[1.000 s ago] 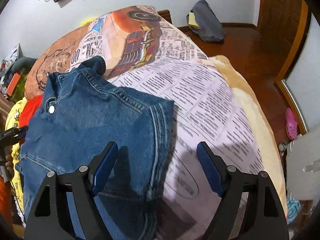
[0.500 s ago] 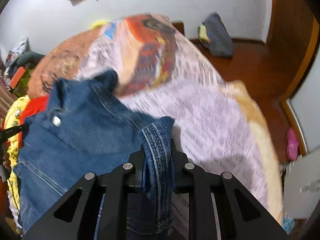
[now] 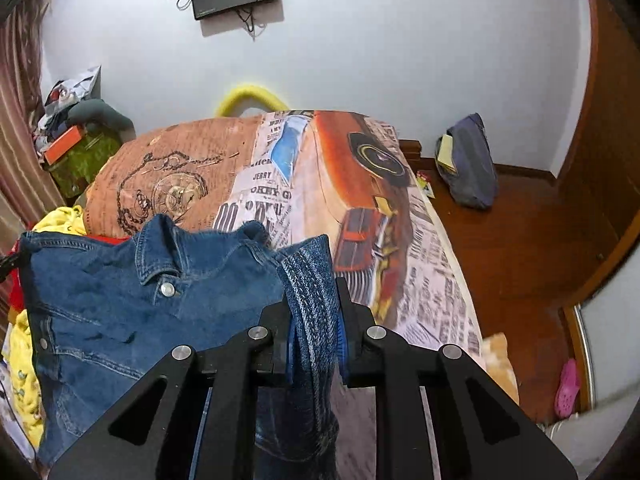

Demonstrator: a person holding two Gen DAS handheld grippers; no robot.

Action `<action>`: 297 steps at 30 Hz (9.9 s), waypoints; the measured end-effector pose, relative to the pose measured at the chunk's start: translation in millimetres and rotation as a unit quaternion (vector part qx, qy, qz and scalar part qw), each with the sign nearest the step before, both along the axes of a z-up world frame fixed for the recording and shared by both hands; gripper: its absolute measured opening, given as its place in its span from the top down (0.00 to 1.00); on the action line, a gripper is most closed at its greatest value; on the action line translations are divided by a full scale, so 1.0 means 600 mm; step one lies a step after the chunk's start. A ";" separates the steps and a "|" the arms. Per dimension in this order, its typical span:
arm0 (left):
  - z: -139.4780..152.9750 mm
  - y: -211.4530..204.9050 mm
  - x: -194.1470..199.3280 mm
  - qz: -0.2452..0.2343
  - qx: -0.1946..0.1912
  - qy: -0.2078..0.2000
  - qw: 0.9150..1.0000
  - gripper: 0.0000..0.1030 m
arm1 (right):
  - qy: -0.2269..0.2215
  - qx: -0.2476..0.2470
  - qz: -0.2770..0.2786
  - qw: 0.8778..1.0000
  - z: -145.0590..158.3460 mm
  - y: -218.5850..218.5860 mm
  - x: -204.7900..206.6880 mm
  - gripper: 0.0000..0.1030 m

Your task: Fold large clothes

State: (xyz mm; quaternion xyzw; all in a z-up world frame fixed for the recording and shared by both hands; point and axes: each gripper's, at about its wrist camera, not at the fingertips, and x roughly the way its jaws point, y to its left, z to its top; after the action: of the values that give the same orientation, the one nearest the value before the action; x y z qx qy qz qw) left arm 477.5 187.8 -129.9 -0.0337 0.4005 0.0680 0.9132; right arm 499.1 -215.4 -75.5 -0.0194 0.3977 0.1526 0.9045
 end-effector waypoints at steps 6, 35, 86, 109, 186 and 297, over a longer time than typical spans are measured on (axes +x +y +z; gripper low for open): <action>-0.087 0.051 0.035 0.035 -0.022 0.048 0.998 0.97 | 0.038 -0.020 -0.020 0.999 -0.075 0.003 0.040 0.86; -0.036 -0.033 -0.040 -0.034 0.011 0.072 0.997 0.87 | 0.006 -0.082 0.025 0.996 -0.004 0.008 -0.113 0.49; -0.233 -0.053 -0.416 -0.030 -0.264 0.196 0.944 0.18 | 0.180 0.073 0.000 0.981 -0.159 -0.097 -0.411 0.24; -0.030 -0.051 -0.383 -0.047 -0.204 0.033 0.977 0.87 | 0.082 0.081 0.075 0.990 -0.047 -0.041 -0.375 0.85; -0.174 -0.107 0.103 -0.057 -0.015 0.130 0.990 0.33 | 0.051 -0.068 0.166 0.983 -0.146 0.222 -0.051 0.26; -0.192 -0.053 -0.068 -0.036 -0.017 0.067 0.997 0.14 | -0.009 -0.107 0.147 0.983 -0.158 0.173 -0.120 0.16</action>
State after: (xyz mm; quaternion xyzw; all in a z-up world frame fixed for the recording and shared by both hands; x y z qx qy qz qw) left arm 436.7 156.2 -245.2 -0.0298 0.4630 0.0303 0.8853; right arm 426.8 -111.7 -170.2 -0.1759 0.3961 0.2400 0.8686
